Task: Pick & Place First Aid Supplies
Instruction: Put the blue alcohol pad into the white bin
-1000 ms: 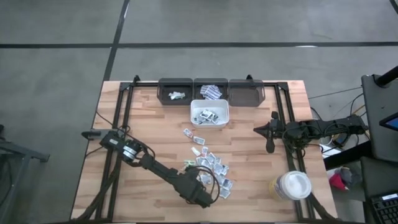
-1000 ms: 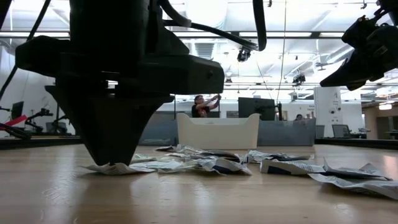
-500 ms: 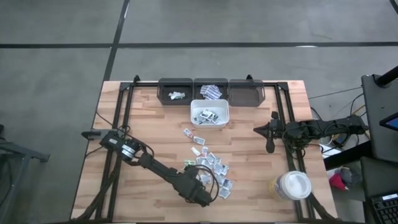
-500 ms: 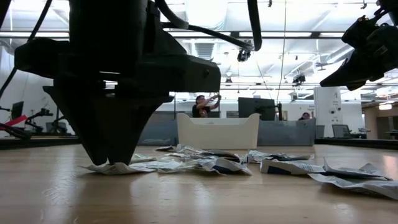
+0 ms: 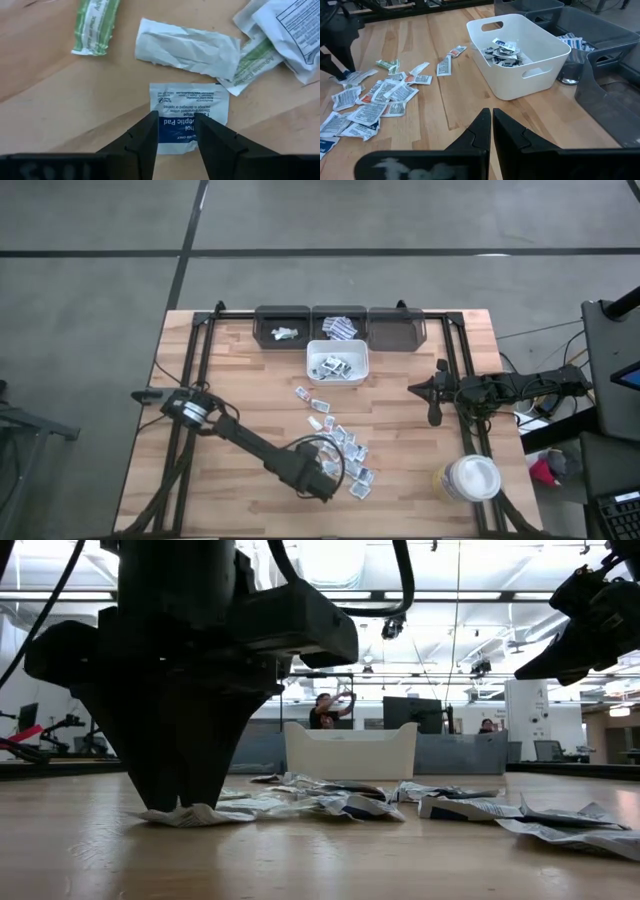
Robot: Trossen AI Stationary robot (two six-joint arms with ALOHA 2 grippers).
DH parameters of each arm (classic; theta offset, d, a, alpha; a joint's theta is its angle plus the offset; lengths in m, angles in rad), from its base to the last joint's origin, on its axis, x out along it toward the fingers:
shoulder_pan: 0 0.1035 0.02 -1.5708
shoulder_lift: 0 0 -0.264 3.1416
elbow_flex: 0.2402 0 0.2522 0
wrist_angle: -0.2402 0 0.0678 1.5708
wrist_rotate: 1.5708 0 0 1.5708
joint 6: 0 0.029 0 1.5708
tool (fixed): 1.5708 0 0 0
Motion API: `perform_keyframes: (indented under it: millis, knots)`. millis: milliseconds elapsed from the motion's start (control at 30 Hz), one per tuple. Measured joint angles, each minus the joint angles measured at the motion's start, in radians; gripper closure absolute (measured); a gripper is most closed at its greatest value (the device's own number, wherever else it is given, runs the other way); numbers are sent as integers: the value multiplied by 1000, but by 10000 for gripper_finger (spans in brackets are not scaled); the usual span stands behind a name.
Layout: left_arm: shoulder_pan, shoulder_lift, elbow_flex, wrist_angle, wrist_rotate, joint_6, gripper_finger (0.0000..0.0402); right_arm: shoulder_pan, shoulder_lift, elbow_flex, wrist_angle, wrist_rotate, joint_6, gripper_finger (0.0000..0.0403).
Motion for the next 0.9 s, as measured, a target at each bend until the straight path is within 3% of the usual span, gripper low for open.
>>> perform_keyframes:
  millis: [400,900]
  knots:
    - [6,-7,-43,54,16,57,269,0,0,0,1,0,0,385]
    - [11,-11,-51,76,-44,73,396,0,0,0,2,0,0,385]
